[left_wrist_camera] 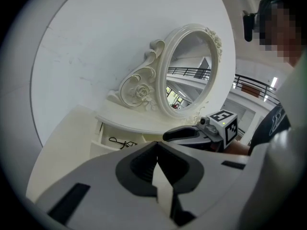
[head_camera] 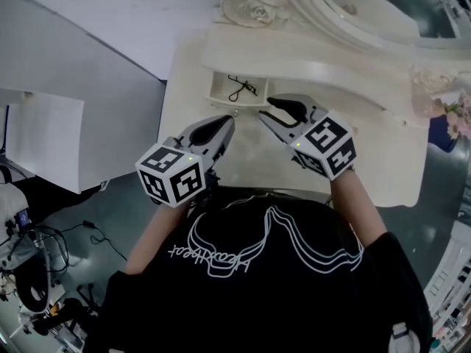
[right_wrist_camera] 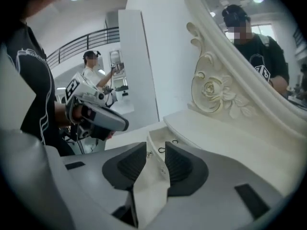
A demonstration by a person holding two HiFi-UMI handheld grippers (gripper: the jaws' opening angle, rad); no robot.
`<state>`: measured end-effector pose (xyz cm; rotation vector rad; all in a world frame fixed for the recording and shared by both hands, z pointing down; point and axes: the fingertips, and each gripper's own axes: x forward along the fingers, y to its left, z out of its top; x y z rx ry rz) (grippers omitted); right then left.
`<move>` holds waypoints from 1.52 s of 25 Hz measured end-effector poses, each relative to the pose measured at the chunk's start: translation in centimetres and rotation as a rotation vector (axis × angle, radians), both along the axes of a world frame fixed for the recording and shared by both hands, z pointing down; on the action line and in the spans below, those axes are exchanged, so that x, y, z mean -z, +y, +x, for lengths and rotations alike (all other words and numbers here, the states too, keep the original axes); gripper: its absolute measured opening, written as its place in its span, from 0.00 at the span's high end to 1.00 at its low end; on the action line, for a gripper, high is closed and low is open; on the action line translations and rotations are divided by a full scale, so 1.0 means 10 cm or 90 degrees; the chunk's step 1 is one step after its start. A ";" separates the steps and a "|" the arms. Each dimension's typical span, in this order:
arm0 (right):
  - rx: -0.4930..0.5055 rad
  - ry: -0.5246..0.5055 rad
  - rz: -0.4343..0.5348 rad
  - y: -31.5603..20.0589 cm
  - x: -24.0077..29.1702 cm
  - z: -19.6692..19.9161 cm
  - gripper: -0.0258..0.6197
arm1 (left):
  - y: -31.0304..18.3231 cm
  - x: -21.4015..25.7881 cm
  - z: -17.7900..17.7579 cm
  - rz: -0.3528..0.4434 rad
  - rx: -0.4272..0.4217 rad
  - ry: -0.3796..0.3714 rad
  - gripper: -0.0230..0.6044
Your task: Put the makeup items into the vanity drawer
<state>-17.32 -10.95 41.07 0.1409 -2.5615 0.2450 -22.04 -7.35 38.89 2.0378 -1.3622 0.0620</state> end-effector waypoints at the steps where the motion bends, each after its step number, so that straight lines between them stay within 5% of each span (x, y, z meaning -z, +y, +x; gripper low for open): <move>1: -0.007 -0.018 -0.006 0.02 0.07 0.07 0.80 | 0.01 0.03 0.04 0.004 -0.003 -0.003 0.95; 15: -0.082 -0.144 -0.063 0.33 0.50 1.00 0.96 | 0.08 0.42 0.91 0.058 -0.078 -0.026 0.95; 38: -0.199 -0.189 -0.049 0.24 0.54 2.09 0.95 | -0.07 0.43 1.89 0.060 -0.176 -0.032 0.95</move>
